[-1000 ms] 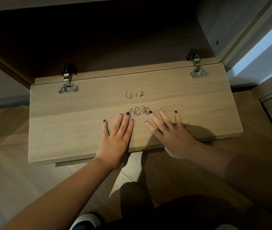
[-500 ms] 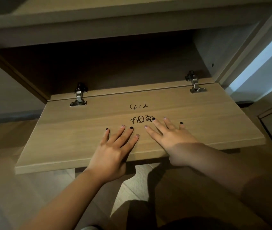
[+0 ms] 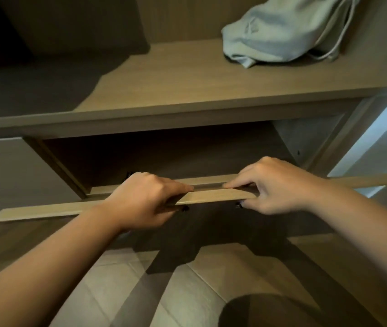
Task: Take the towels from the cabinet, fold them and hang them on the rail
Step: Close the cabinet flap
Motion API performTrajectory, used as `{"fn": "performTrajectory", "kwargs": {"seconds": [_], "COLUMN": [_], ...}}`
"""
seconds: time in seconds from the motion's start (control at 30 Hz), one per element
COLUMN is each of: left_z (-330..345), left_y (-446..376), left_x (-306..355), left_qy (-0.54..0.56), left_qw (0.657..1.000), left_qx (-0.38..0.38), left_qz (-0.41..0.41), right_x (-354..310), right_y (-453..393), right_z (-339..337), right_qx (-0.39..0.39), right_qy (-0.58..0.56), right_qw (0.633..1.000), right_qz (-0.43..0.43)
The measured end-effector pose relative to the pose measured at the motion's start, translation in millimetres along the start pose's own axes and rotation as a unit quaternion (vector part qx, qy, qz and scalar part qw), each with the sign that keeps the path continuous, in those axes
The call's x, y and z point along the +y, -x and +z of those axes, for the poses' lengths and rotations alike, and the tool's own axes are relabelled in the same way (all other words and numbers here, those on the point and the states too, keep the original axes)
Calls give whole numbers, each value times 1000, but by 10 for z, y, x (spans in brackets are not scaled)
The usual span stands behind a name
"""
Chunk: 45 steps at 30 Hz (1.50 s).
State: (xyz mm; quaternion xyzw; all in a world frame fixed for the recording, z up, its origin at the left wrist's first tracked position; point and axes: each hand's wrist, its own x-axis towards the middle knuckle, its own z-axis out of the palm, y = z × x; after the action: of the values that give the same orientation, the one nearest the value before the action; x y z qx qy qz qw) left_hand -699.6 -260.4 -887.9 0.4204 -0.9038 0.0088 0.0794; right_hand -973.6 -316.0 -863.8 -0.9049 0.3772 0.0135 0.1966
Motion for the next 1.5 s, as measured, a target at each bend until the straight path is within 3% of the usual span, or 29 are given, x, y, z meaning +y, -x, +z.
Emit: {"fn": "performTrajectory", "kwargs": {"seconds": [0.07,0.17,0.27,0.4,0.57,0.67,0.93,1.1,1.5], "left_z": [-37,19,95,115,96,169,103,35,41], "left_y": [-31,-71,-155,-277,-401,-486,-677,-700,-723], "left_x": [-75,-122,-205,-310,-392,-426,-512,-547,-474], "left_qy": [-46,-115,-171,-210,-214,-235,-191,-189,-166], "left_qw": [998,987,967,944,936,923,911,907,907], "left_qx": [42,109,189,236,208,205,309,327,311], "left_qz": [-2,-11,-20,-89,-186,-225,-195,-185,-228], "right_x": [96,233,364,450,505,538,579,606,530], "right_y": [-5,-63,-215,-412,-639,-730,-840,-884,-880], "right_z": [31,146,109,-112,-343,-335,-202,-139,-138], "right_qx": [127,318,395,383,335,347,432,468,467], "right_qy": [-2,70,155,243,280,299,319,318,288], "right_qw": [991,940,897,886,899,888,843,824,836], "right_qz": [-26,-100,-125,-92,-43,-44,-39,-34,-7]}}
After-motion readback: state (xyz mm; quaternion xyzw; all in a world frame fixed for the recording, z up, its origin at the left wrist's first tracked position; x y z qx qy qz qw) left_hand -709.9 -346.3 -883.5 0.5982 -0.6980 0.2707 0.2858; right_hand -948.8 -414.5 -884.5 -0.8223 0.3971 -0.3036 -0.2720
